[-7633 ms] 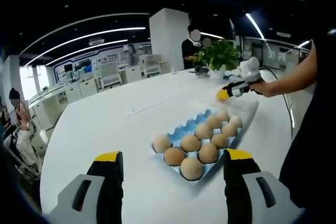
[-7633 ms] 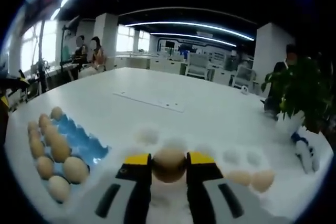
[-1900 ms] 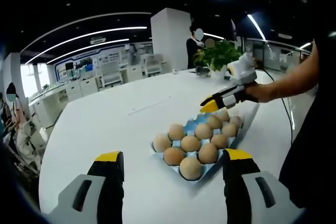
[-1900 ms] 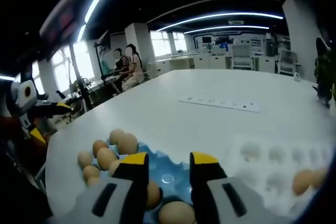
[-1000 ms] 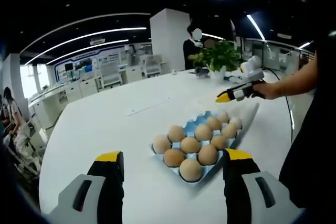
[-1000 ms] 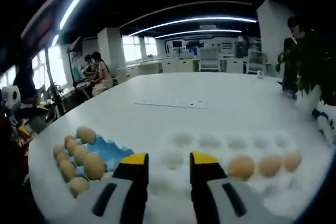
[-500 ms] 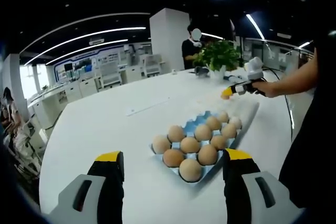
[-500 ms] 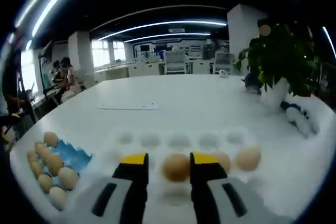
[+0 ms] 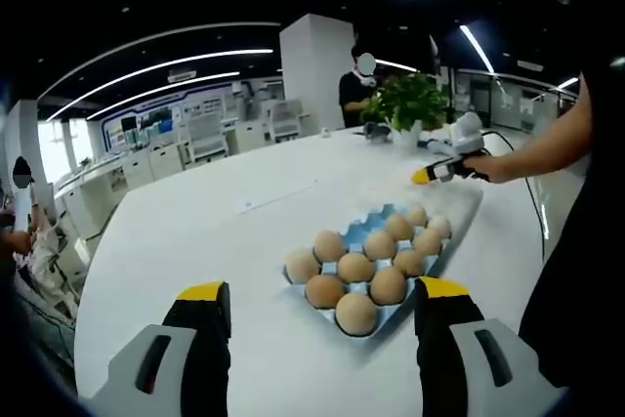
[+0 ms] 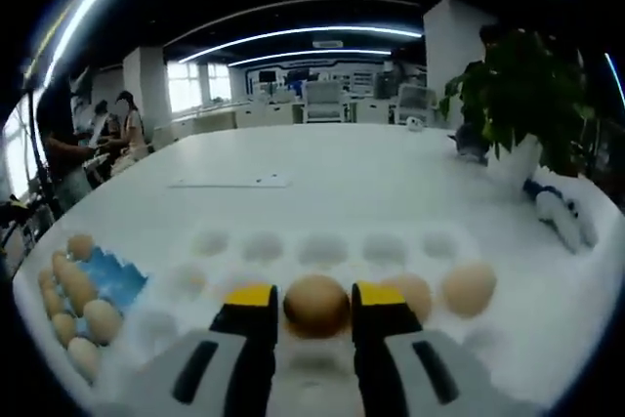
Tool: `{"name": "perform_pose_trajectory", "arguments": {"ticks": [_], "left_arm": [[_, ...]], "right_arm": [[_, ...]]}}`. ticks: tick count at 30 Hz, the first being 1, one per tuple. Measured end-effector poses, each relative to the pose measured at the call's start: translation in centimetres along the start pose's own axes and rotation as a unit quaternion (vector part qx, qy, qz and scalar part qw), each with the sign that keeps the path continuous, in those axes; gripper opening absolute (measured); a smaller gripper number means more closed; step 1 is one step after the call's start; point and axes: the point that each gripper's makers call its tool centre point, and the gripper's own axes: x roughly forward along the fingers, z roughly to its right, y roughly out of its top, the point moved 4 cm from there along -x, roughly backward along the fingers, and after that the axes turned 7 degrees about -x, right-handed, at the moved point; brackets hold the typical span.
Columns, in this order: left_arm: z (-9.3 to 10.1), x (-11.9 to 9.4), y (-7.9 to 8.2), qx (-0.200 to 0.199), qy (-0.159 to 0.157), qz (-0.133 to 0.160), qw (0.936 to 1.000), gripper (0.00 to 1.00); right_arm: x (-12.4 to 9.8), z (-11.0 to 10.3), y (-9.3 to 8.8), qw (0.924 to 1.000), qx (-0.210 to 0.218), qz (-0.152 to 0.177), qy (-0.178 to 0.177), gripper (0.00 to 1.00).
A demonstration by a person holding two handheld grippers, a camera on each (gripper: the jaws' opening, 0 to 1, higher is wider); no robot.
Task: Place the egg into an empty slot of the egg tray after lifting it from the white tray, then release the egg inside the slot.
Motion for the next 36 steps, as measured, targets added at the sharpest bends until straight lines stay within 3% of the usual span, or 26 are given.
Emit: {"name": "perform_pose_trajectory", "arguments": {"ticks": [5,10,14,20,26,36], "left_arm": [[-0.1,-0.1,-0.1,-0.001,0.001,-0.002,1.0,0.78],[0.0,0.0,-0.1,-0.002,0.0,-0.002,1.0,0.78],[0.1,0.1,0.0,-0.002,-0.001,-0.001,1.0,0.78],[0.1,0.0,0.0,-0.002,0.0,-0.001,1.0,0.78],[0.0,0.0,0.0,-0.002,0.001,-0.001,1.0,0.78],[0.3,0.0,0.0,0.0,-0.003,0.0,1.0,0.78]], "right_arm": [[0.2,0.1,0.0,1.0,-0.004,0.001,-0.002,0.28],[0.4,-0.1,0.1,0.9986,-0.052,0.004,0.003,0.28],[0.2,0.0,0.1,0.9996,-0.026,0.006,0.007,0.26],[0.1,-0.1,0.3,0.9994,-0.032,0.011,0.001,0.26],[-0.9,0.1,1.8,0.9992,-0.02,0.035,0.0,0.26],[-2.4,-1.6,4.0,0.9972,-0.02,0.069,0.021,0.26]]}}
